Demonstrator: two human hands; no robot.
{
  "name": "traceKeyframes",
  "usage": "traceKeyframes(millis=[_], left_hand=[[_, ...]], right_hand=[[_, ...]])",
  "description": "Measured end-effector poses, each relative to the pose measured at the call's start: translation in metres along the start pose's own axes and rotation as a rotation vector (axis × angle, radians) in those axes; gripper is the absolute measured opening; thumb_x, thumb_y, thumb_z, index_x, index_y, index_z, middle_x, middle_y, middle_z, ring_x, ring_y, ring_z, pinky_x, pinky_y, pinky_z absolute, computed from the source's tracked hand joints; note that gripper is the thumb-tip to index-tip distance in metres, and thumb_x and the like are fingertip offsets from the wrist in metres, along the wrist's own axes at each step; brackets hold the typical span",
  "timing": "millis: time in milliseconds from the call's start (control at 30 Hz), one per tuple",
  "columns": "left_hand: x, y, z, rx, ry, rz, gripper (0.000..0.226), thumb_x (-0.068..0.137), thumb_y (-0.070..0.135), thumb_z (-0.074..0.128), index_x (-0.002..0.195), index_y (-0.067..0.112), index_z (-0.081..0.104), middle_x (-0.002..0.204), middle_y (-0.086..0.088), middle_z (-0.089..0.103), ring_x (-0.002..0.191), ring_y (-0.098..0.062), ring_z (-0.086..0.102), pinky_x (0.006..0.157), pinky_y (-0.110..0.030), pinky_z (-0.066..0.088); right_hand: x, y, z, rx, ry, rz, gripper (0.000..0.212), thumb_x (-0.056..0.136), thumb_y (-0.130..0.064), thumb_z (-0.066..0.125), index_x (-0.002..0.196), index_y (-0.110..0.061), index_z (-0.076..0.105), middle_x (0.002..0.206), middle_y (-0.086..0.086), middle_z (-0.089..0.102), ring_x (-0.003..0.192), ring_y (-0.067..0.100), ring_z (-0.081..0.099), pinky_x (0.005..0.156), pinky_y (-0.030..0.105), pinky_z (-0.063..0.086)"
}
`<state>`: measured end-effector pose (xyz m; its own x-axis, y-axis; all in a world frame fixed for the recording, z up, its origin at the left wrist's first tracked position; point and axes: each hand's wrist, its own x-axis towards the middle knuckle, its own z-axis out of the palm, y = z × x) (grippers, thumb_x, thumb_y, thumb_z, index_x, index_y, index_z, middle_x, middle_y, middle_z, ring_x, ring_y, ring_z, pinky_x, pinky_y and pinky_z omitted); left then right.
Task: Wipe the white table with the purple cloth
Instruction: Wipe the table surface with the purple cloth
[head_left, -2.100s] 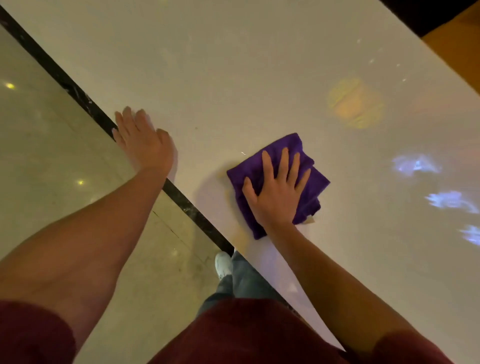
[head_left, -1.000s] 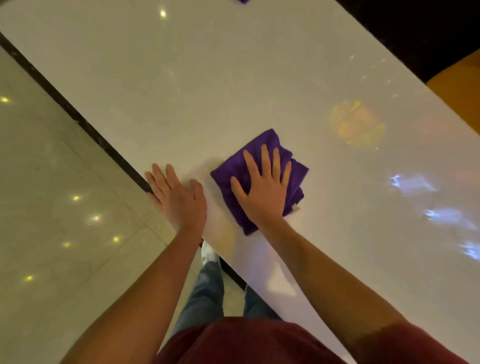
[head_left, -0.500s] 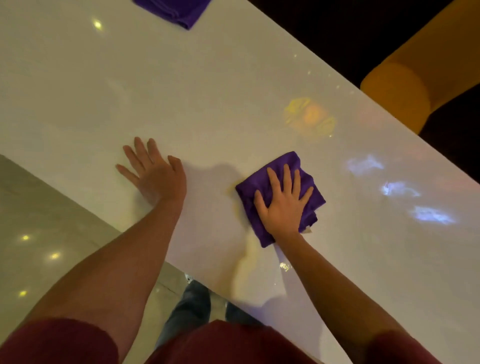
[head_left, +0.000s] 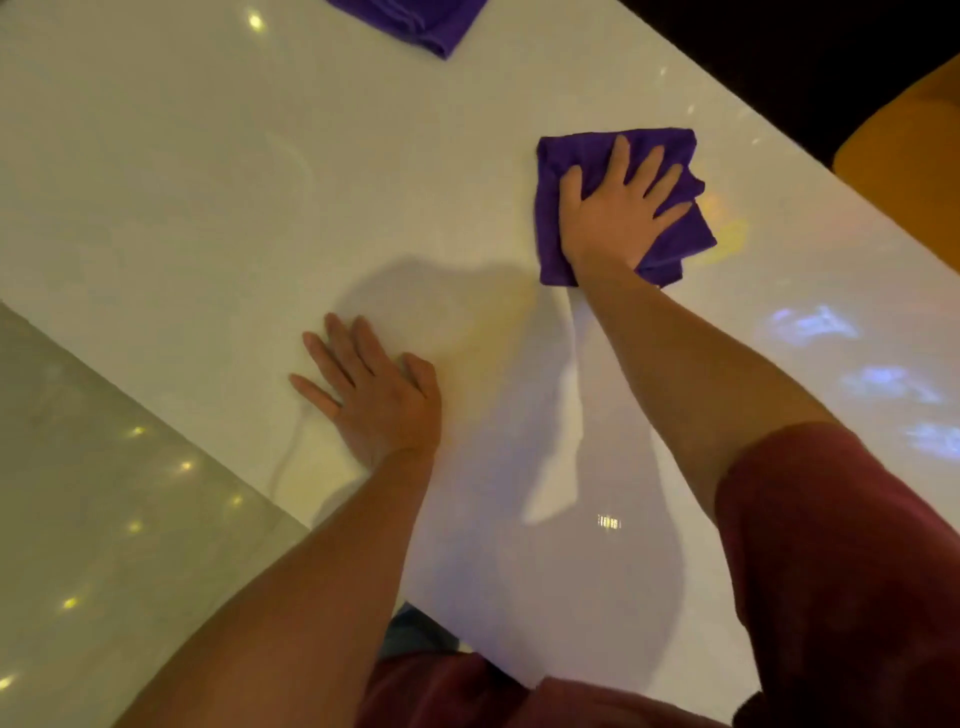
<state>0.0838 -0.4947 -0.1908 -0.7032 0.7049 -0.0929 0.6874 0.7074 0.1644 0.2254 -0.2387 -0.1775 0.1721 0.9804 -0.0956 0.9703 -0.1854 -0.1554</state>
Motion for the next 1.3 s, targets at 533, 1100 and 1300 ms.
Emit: traceKeyframes(millis=[533,1100,1300], left_hand=[[-0.002,-0.001,-0.005,-0.01,0.002,0.008,0.058,0.105,0.035,0.025,0.158,0.011,0.033,0.169,-0.017,0.023,0.157,-0.042,0.015,0.123,-0.07,0.01],[-0.149,0.097,-0.007,-0.235,-0.003,0.853,0.047,0.105,0.029,0.041,0.146,0.01,0.05,0.166,-0.017,0.032,0.157,-0.038,0.02,0.125,-0.062,0.017],[-0.219,0.153,0.02,-0.203,-0.095,0.568,0.055,0.105,0.032,0.036,0.153,0.007,0.042,0.167,-0.018,0.029,0.158,-0.037,0.018,0.126,-0.059,0.013]], right_hand=[[-0.191,0.065,0.011,0.019,-0.022,-0.372,0.071,0.103,-0.069,0.034,0.163,-0.031,0.037,0.176,0.008,0.025,0.164,0.036,0.014,0.13,0.066,0.011],[-0.307,0.244,0.0,-0.008,-0.026,-0.465,0.07,0.103,-0.073,0.027,0.164,-0.037,0.03,0.176,0.006,0.023,0.164,0.039,0.008,0.126,0.073,0.003],[-0.229,0.357,-0.027,0.026,0.023,-0.318,0.067,0.102,-0.072,0.035,0.161,-0.039,0.036,0.175,0.006,0.027,0.163,0.04,0.013,0.124,0.075,0.012]])
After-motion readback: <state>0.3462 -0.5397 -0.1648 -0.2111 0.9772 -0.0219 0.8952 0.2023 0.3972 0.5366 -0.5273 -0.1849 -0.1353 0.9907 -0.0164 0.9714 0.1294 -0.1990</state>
